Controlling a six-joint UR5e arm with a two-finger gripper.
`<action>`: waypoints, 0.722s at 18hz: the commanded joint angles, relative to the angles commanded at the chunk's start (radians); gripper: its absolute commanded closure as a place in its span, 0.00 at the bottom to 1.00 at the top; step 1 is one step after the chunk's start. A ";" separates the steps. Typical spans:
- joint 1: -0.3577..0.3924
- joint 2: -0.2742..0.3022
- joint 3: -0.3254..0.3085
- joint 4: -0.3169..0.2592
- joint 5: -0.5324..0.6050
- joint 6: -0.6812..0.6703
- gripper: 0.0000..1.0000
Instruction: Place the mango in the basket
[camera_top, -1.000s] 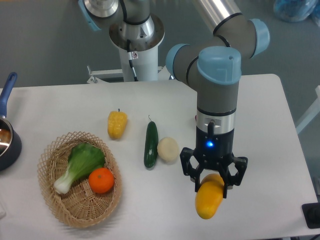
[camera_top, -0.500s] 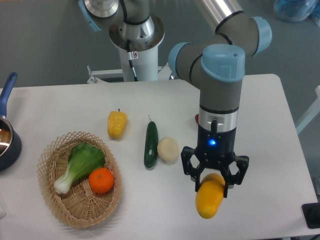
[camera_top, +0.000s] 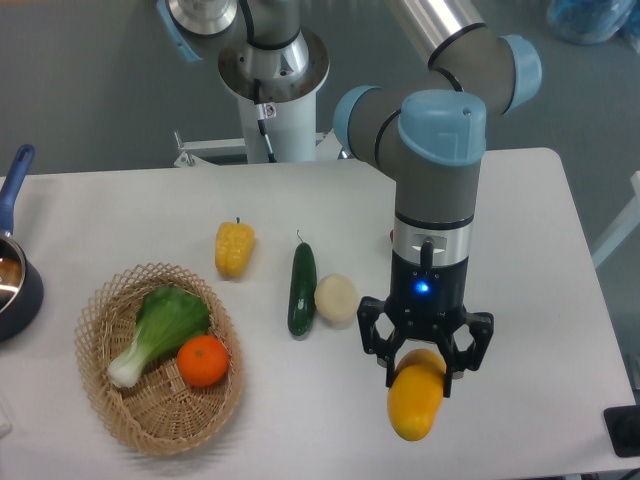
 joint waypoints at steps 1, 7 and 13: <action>-0.012 -0.008 -0.003 0.000 0.000 -0.009 0.90; -0.135 -0.023 -0.046 -0.002 0.009 -0.080 0.89; -0.279 -0.018 -0.072 -0.012 0.175 0.082 0.90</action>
